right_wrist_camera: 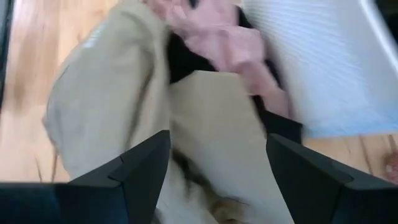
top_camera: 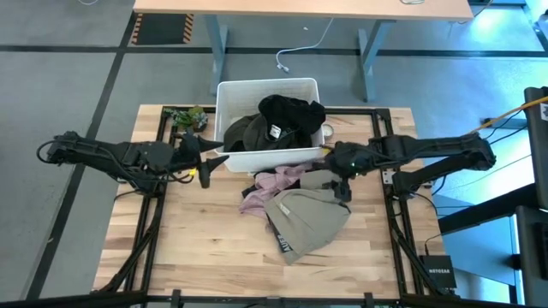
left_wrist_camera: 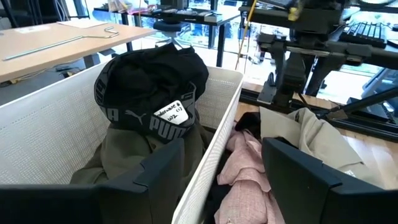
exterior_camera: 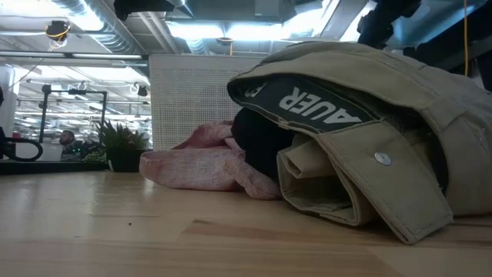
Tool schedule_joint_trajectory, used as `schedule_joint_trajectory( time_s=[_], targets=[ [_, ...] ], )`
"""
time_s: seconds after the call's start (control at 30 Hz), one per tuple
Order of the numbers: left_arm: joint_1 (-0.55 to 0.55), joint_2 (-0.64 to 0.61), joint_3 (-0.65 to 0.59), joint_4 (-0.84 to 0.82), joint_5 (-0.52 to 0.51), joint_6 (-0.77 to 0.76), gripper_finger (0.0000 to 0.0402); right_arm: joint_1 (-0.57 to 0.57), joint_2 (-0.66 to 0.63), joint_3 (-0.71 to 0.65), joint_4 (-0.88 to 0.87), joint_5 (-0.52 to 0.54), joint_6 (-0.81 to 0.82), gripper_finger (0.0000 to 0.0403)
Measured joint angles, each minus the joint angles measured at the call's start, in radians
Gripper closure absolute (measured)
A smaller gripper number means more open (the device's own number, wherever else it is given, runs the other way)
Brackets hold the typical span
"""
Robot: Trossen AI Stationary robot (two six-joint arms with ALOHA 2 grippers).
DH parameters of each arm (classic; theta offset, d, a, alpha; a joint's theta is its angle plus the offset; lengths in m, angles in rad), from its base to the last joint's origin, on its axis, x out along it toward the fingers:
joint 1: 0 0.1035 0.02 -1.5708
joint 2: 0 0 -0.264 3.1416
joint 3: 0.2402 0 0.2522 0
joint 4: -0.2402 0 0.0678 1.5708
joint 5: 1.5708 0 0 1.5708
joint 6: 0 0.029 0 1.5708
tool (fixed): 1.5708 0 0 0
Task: Sort clothes
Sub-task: Put the brown shorts into the white bin
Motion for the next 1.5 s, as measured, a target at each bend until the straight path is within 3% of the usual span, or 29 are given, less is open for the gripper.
schedule_joint_trajectory(
  time_s=[0.2, 0.37, 0.67, 1.0, 1.13, 1.5],
  targets=[
    [0.000, 0.000, 0.000, 0.000, 0.000, 0.001, 0.0192, 0.153, 0.039, 0.001, 0.074, 0.019, 0.012, 0.0119],
    [-0.002, 0.000, 0.000, -0.011, 0.000, 0.035, 0.0192, 0.235, 0.100, 0.001, 0.051, 0.131, 0.048, 0.0119],
    [-0.001, 0.000, 0.000, -0.009, 0.000, 0.046, 0.0192, 0.261, 0.184, 0.001, -0.011, 0.084, 0.089, 0.0119],
    [-0.001, 0.000, 0.000, -0.010, 0.000, 0.030, 0.0192, 0.268, 0.198, 0.001, 0.098, 0.094, 0.052, 0.0119],
    [-0.001, 0.000, 0.000, -0.012, 0.000, 0.029, 0.0192, 0.268, 0.230, 0.001, 0.158, 0.029, 0.018, 0.0119],
    [-0.001, 0.000, 0.000, -0.009, 0.000, 0.030, 0.0192, 0.247, 0.446, 0.005, 0.219, 0.031, -0.012, 0.0119]
  ],
)
